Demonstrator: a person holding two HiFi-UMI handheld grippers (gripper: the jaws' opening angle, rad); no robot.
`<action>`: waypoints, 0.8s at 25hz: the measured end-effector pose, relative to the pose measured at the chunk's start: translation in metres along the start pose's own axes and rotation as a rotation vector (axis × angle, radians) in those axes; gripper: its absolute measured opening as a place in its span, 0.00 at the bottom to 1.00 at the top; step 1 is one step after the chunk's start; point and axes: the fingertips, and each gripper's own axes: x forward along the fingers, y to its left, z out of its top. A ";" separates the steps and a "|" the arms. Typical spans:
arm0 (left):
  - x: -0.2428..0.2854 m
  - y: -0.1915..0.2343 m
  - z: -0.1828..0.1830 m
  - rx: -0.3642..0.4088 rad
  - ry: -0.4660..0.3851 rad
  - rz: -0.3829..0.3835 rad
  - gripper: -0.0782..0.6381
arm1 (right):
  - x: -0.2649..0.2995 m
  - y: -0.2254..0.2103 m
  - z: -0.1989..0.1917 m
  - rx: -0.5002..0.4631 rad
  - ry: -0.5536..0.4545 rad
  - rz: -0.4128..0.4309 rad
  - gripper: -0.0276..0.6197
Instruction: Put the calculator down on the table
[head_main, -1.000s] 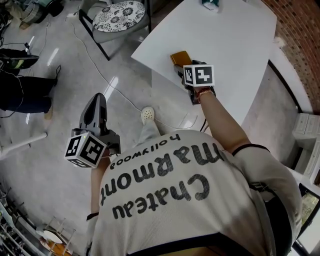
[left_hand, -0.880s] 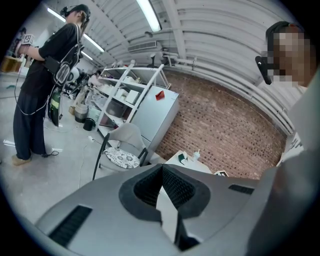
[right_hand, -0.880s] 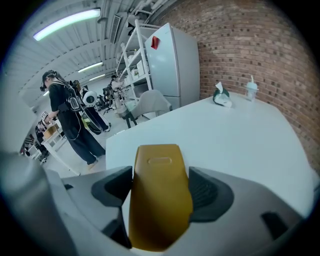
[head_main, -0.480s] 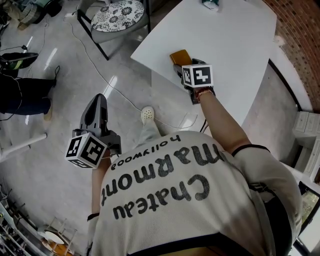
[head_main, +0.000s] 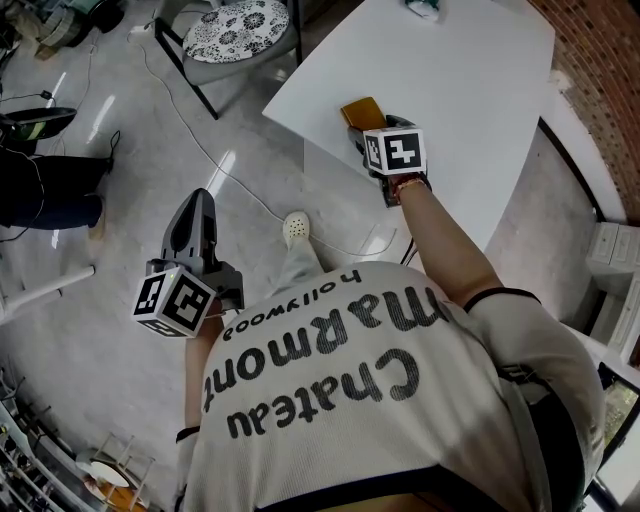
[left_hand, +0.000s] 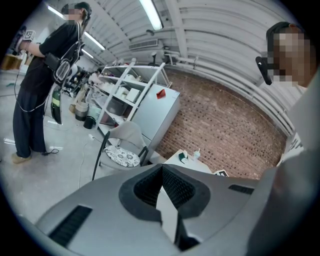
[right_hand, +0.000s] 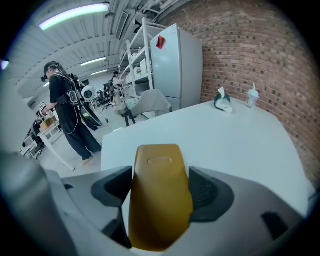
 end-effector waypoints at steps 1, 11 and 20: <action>-0.001 0.000 0.000 -0.001 0.000 0.003 0.11 | 0.000 0.000 0.000 -0.002 0.000 -0.001 0.60; -0.004 0.005 0.001 -0.002 -0.010 0.010 0.11 | 0.004 0.000 -0.002 -0.027 0.004 -0.023 0.60; -0.006 0.008 0.003 -0.001 -0.020 0.010 0.11 | 0.005 0.001 -0.002 -0.049 0.003 -0.040 0.60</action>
